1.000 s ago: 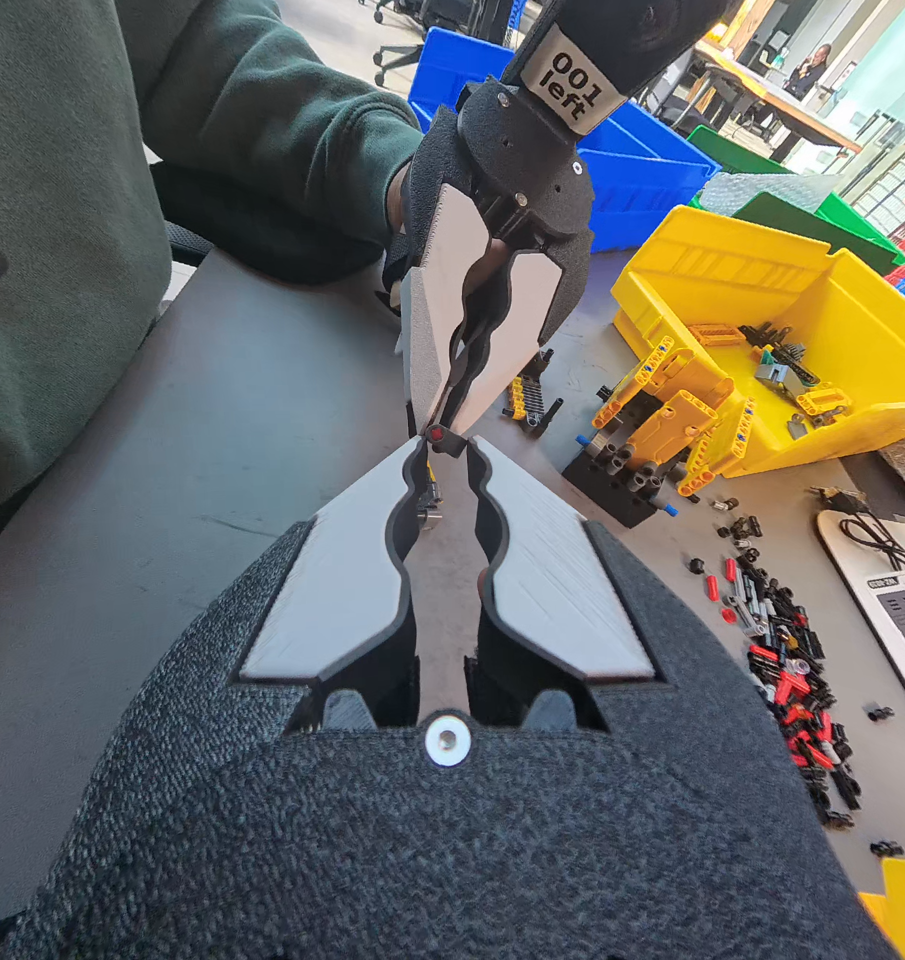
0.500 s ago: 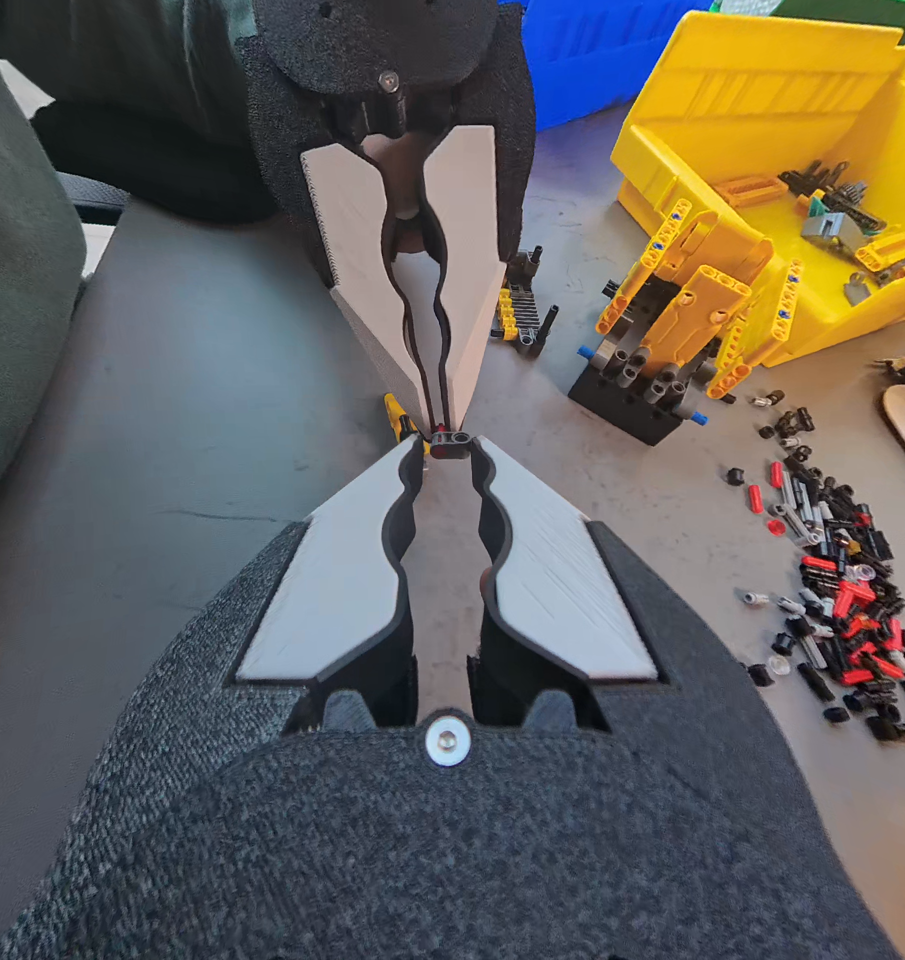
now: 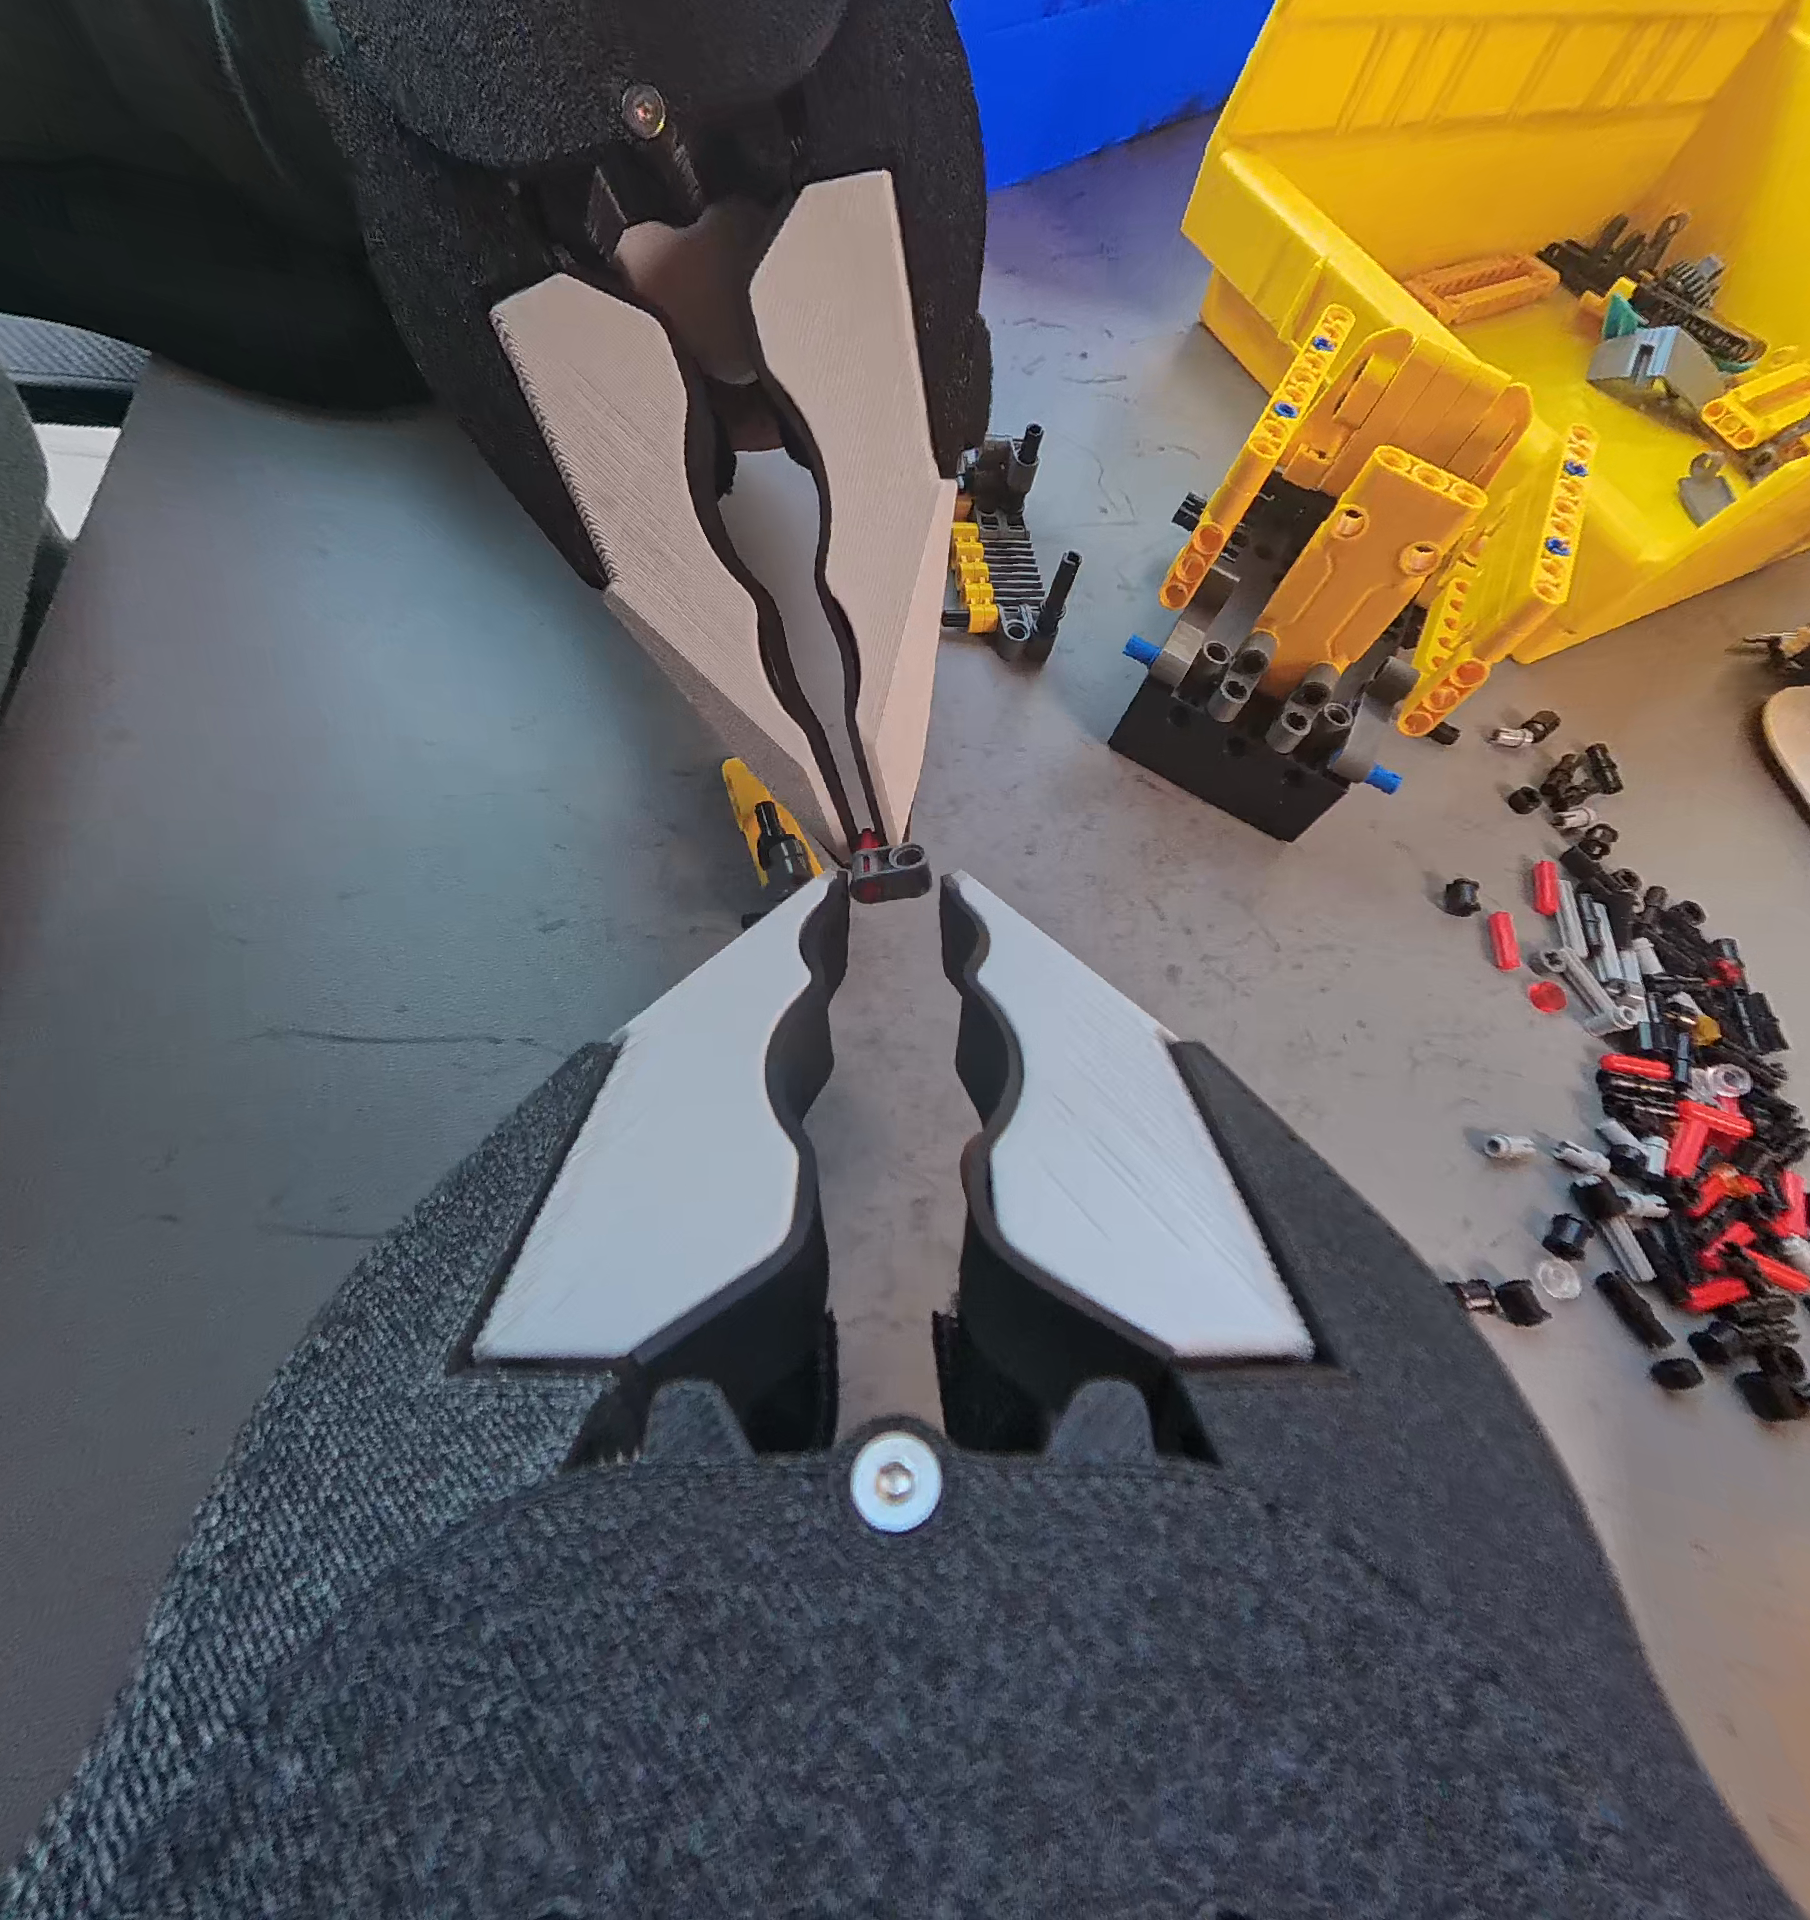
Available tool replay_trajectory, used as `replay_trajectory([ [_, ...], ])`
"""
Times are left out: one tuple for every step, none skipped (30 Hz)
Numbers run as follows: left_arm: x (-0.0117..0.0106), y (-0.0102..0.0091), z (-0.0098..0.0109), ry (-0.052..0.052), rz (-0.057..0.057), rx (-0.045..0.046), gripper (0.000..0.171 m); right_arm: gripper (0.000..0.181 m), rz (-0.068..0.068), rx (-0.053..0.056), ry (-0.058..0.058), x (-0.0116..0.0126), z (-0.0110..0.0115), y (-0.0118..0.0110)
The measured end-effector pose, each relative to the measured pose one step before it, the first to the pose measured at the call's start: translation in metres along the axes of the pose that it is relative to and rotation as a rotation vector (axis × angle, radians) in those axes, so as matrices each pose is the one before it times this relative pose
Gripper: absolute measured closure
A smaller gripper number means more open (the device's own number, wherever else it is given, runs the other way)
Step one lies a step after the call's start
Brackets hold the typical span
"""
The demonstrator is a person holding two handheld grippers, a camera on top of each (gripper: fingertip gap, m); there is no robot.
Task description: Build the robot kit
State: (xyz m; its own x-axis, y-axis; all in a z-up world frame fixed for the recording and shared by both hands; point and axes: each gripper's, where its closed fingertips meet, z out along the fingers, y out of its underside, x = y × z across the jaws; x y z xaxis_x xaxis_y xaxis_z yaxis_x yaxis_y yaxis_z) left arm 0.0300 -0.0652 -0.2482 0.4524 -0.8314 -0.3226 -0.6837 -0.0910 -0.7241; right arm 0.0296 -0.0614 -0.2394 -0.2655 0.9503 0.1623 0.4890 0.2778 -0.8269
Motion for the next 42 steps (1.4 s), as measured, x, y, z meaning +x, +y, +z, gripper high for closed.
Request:
replay_trajectory([
  [0.00022,-0.00010,-0.00003,-0.0004,0.0017,-0.00053,0.169,0.164,-0.0019,-0.0053,0.0017,0.00005,0.00006,0.00028],
  [0.00028,-0.00025,-0.00003,-0.0006,0.0005,-0.00051,0.169,0.164,-0.0038,-0.0062,0.0012,-0.00022,0.00040,0.00030],
  [0.00014,0.00032,0.00016,-0.0029,0.0052,-0.00382,0.169,0.166,-0.0046,-0.0029,0.0001,-0.00060,0.00041,-0.00008],
  [0.00024,0.00053,0.00019,-0.0022,0.0071,-0.00432,0.169,0.167,-0.0020,-0.0051,-0.0008,-0.00037,0.00035,0.00028],
  [0.00029,0.00019,0.00021,0.0004,0.0013,-0.00129,0.169,0.167,-0.0020,-0.0048,-0.0016,-0.00027,0.00022,0.00049],
  [0.00001,-0.00005,-0.00008,0.0017,-0.0032,0.00067,0.169,0.167,0.0004,0.0020,-0.0008,0.00005,-0.00002,-0.00025],
  [-0.00026,-0.00039,-0.00039,0.0017,-0.0038,0.00302,0.169,0.167,0.0020,0.0036,-0.0004,0.00013,-0.00016,-0.00040],
  [-0.00024,-0.00046,-0.00056,0.0011,-0.0033,0.00307,0.169,0.167,0.0012,0.0044,-0.0009,0.00008,-0.00033,-0.00049],
  [-0.00053,-0.00014,-0.00039,-0.0025,-0.0011,0.00039,0.169,0.167,0.0010,0.0042,0.0021,0.00048,-0.00049,-0.00074],
  [-0.00071,0.00047,-0.00007,-0.0040,0.0021,-0.00338,0.169,0.167,-0.0012,0.0023,0.0038,0.00057,-0.00052,-0.00049],
  [-0.00040,0.00061,0.00002,-0.0021,0.0010,-0.00237,0.169,0.166,-0.0024,0.0008,0.0049,0.00079,-0.00058,-0.00019],
  [0.00014,0.00046,0.00017,0.0017,-0.0020,-0.00095,0.169,0.166,-0.0009,0.0003,0.0009,0.00023,-0.00063,-0.00009],
  [0.00003,0.00035,0.00027,0.0006,-0.0014,-0.00116,0.169,0.166,-0.0001,0.0028,0.0004,0.00012,-0.00069,-0.00065],
  [-0.00027,0.00048,0.00034,-0.0012,0.0010,-0.00256,0.169,0.166,-0.0003,0.0023,0.0017,0.00026,-0.00063,-0.00066],
  [0.00032,0.00057,0.00036,0.0006,0.0016,-0.00248,0.169,0.166,-0.0008,0.0011,0.0007,0.00007,-0.00043,-0.00045],
  [0.00060,0.00005,0.00040,0.0018,0.0008,-0.00026,0.169,0.166,-0.0010,0.0006,0.0012,0.00008,-0.00018,-0.00034],
  [0.00053,0.00004,0.00039,0.0023,-0.0007,-0.00032,0.169,0.166,-0.0020,-0.0010,0.0005,-0.00018,0.00003,0.00011],
  [0.00042,0.00000,0.00021,0.0013,0.0007,-0.00043,0.169,0.166,-0.0022,-0.0031,-0.0020,-0.00056,0.00039,0.00043],
  [0.00023,0.00006,0.00006,0.0006,0.0010,-0.00085,0.169,0.166,-0.0038,-0.0036,-0.0006,-0.00056,0.00059,0.00052],
  [0.00034,-0.00006,0.00002,0.0012,0.0000,-0.00047,0.169,0.166,-0.0046,-0.0026,-0.0006,-0.00069,0.00068,0.00031],
  [0.00028,-0.00014,0.00004,0.0010,-0.0002,0.00059,0.169,0.166,-0.0028,-0.0035,-0.0012,-0.00067,0.00063,0.00035],
  [0.00018,-0.00015,-0.00006,0.0000,0.0012,-0.00083,0.169,0.167,-0.0031,-0.0027,-0.0018,-0.00073,0.00054,0.00021],
  [0.00027,-0.00015,-0.00004,-0.0008,0.0020,-0.00069,0.169,0.167,-0.0033,-0.0036,-0.0009,-0.00051,0.00053,0.00044],
  [0.00054,-0.00012,0.00011,0.0011,0.0016,-0.00094,0.169,0.167,-0.0036,-0.0044,0.0011,-0.00031,0.00048,0.00051],
  [0.00057,0.00027,0.00011,0.0009,0.0018,-0.00274,0.169,0.167,-0.0032,-0.0029,0.0002,-0.00041,0.00035,0.00035],
  [0.00032,0.00042,0.00016,0.0001,0.0024,-0.00290,0.169,0.167,-0.0024,-0.0025,-0.0001,-0.00037,0.00026,0.00016],
  [0.00019,0.00021,0.00007,-0.0006,0.0019,-0.00238,0.169,0.167,-0.0042,-0.0029,0.0015,-0.00012,0.00029,0.00027],
  [0.00040,0.00014,0.00004,0.0013,0.0004,-0.00198,0.169,0.167,-0.0052,-0.0023,0.0009,-0.00034,0.00008,0.00005],
  [0.00055,0.00012,-0.00002,0.0024,0.0011,-0.00126,0.169,0.167,-0.0062,-0.0047,-0.0005,-0.00045,0.00019,0.00044],
  [0.00042,0.00034,0.00020,0.0009,0.0024,-0.00231,0.169,0.167,-0.0073,-0.0048,0.0010,-0.00049,0.00019,0.00048],
  [0.00042,0.00026,0.00021,0.0003,0.0033,-0.00224,0.169,0.167,-0.0095,-0.0058,0.0026,-0.00034,0.00039,0.00071],
  [0.00039,-0.00007,0.00003,0.0003,0.0033,-0.00130,0.169,0.167,-0.0105,-0.0066,0.0038,-0.00013,0.00039,0.00089],
  [0.00030,0.00001,-0.00013,0.0010,0.0021,-0.00248,0.169,0.167,-0.0053,-0.0012,0.0014,-0.00024,0.00017,0.00010],
  [0.00029,0.00008,-0.00015,0.0006,0.0019,-0.00139,0.169,0.167,0.0005,-0.0003,-0.0016,-0.00035,0.00013,0.00003],
  [0.00020,0.00002,-0.00007,0.0003,0.0014,-0.00105,0.169,0.167,0.0007,0.0014,-0.0023,-0.00023,0.00000,-0.00007],
  [0.00011,0.00006,-0.00009,0.0000,0.0019,-0.00136,0.169,0.167,0.0010,0.0003,-0.0019,-0.00015,0.00014,0.00005],
  [0.00013,0.00010,0.00000,-0.0003,0.0021,-0.00165,0.169,0.167,-0.0007,0.0020,-0.0009,-0.00019,0.00010,-0.00003],
  [0.00025,-0.00010,-0.00001,0.0007,0.0013,-0.00019,0.169,0.167,-0.0019,0.0015,-0.0013,-0.00022,0.00002,-0.00007],
  [0.00028,-0.00011,-0.00011,0.0008,0.0006,-0.00065,0.169,0.167,-0.0007,0.0015,-0.0016,-0.00030,-0.00010,-0.00023],
  [0.00033,-0.00002,-0.00005,0.0011,0.0011,-0.00079,0.169,0.167,-0.0016,0.0027,-0.0017,-0.00035,-0.00015,-0.00045],
  [0.00034,-0.00023,-0.00015,0.0007,0.0020,0.00036,0.169,0.167,-0.0037,0.0004,-0.0011,-0.00032,-0.00023,-0.00013],
  [0.00025,-0.00023,-0.00012,0.0013,-0.0002,0.00230,0.169,0.167,-0.0029,0.0001,-0.0012,-0.00034,-0.00023,-0.00022],
])
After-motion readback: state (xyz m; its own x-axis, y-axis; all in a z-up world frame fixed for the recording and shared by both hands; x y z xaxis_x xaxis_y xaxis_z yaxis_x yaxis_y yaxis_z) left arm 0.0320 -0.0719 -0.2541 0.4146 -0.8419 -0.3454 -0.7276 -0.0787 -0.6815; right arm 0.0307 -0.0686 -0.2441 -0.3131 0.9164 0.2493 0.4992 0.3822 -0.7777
